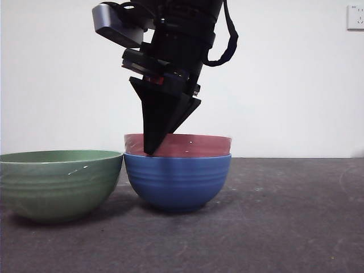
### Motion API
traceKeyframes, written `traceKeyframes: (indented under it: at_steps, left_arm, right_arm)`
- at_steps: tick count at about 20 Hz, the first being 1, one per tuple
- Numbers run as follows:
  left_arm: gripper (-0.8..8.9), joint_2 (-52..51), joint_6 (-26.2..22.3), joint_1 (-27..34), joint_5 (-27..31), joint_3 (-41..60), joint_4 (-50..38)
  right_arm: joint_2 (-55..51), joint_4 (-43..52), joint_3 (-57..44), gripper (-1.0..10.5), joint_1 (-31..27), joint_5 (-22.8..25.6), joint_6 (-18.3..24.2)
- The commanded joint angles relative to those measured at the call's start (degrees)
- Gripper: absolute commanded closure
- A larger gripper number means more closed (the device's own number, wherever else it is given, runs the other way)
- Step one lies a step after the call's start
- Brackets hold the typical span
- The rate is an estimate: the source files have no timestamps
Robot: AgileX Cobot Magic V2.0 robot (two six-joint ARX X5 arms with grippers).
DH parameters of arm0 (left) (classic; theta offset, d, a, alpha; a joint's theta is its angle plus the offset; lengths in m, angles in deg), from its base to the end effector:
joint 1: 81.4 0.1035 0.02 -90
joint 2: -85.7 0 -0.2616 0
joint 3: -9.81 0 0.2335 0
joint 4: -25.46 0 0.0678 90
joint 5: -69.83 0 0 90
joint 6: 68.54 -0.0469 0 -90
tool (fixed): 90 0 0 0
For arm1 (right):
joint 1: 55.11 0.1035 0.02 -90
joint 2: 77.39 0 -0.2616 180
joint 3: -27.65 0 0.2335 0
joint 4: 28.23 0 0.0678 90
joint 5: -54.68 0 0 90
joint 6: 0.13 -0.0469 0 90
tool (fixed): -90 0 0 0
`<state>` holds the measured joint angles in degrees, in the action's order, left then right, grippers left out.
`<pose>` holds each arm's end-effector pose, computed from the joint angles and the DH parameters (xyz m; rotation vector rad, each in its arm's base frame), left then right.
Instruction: Pick up the green bowl on the top,put the green bowl on the left,pick up the red bowl in the middle,put the red bowl on the right
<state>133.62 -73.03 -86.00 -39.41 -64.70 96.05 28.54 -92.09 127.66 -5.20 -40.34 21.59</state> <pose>0.1324 -0.0262 0.3243 -0.0251 0.7506 -0.4249 0.2310 0.2808 0.2235 -0.7913 1.0081 1.0604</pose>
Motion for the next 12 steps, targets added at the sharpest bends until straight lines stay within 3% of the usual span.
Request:
traceKeyframes:
  at_steps: [1, 8, 12]
  left_arm:
    - [4.99, 0.0, -0.7, 0.2, -0.3, 0.2, -0.3]
    - [4.99, 0.0, -0.7, 0.2, -0.3, 0.2, -0.3]
    - [4.99, 0.0, -0.7, 0.2, -0.3, 0.2, -0.4]
  right_arm:
    - [-1.6, 0.2, 0.7, 9.6, 0.2, -0.3, 0.3]
    - [-10.0, 0.1, 0.8, 9.6, 0.0, 5.0, 0.1]
    - [-19.1, -2.5, 0.8, 9.6, -0.9, 13.5, -2.8]
